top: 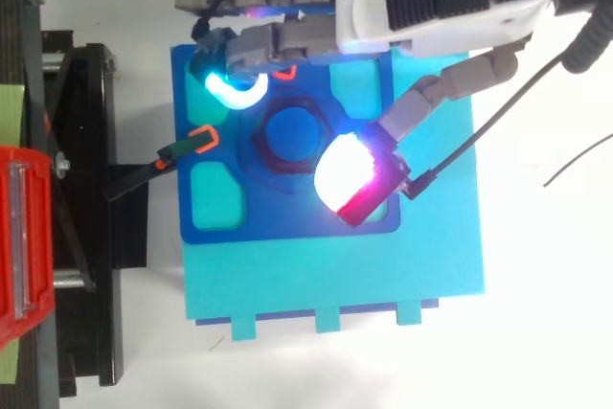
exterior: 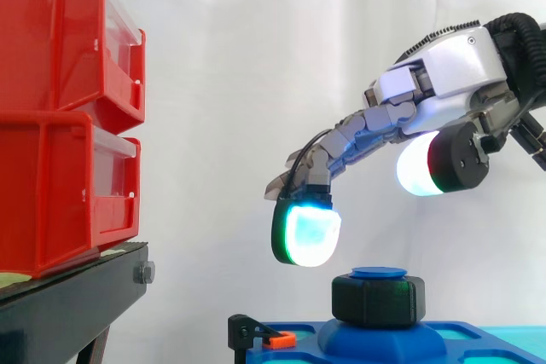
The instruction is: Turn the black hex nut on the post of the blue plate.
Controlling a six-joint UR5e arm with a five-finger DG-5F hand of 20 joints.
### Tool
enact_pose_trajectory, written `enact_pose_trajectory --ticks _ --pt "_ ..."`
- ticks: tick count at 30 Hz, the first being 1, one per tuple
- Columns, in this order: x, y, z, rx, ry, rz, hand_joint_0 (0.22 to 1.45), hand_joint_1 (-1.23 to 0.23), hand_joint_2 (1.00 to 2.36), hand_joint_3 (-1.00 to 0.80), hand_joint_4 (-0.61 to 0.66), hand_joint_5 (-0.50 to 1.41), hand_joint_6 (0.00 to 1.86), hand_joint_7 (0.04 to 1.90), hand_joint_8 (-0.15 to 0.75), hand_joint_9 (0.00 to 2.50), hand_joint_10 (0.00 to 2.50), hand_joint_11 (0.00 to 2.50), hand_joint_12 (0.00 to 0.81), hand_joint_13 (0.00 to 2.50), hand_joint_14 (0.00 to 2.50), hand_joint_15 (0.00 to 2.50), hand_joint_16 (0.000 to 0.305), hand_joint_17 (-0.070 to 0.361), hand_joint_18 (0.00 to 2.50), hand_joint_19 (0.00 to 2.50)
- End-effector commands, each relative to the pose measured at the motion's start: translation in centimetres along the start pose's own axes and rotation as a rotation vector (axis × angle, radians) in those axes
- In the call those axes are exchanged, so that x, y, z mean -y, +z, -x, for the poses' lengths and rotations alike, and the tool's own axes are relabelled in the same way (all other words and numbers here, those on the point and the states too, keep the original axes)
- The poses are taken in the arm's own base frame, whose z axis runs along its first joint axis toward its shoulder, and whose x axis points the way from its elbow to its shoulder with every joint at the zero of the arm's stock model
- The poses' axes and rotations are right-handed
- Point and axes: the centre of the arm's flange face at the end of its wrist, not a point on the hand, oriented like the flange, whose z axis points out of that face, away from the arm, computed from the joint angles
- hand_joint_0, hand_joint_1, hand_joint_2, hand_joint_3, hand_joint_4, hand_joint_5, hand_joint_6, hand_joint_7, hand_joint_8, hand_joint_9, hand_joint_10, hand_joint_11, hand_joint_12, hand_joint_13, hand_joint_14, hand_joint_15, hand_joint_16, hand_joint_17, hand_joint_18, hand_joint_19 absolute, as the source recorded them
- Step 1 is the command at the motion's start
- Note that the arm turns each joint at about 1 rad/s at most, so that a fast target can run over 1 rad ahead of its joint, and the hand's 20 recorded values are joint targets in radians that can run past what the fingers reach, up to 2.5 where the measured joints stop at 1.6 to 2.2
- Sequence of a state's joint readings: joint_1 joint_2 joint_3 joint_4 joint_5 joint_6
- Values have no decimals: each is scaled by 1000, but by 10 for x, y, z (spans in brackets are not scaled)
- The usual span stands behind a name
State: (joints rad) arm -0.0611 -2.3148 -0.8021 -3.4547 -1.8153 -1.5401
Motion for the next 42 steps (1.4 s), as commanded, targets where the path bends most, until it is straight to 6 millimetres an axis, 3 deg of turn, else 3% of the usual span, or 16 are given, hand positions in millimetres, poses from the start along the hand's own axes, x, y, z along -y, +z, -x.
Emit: enact_pose_trajectory --ticks 1,6,10,13,25,42 --pt "-5 4 3 19 1 6 426 -256 1000 -500 154 -203 503 796 205 163 0 0 345 0 0 53 52 116 0 151" --pt "-24 15 2 34 17 19 411 -354 1000 -500 160 -202 502 796 210 166 0 0 350 0 2 51 54 121 0 142" --pt "-36 20 -1 29 17 18 360 -723 1000 -500 178 -203 502 791 222 179 1 0 364 0 0 48 58 130 0 138" --pt "-40 22 -7 18 22 19 349 -830 1000 -500 175 -204 502 795 223 184 0 8 366 0 1 41 58 131 0 125" --pt "-44 25 -19 -3 27 22 383 -874 1000 -500 162 -208 502 803 209 197 0 24 356 0 0 42 55 124 0 109" --pt "-29 23 -31 5 11 8 429 -848 1000 -500 147 -210 502 806 198 202 0 21 339 0 1 34 51 115 0 108"
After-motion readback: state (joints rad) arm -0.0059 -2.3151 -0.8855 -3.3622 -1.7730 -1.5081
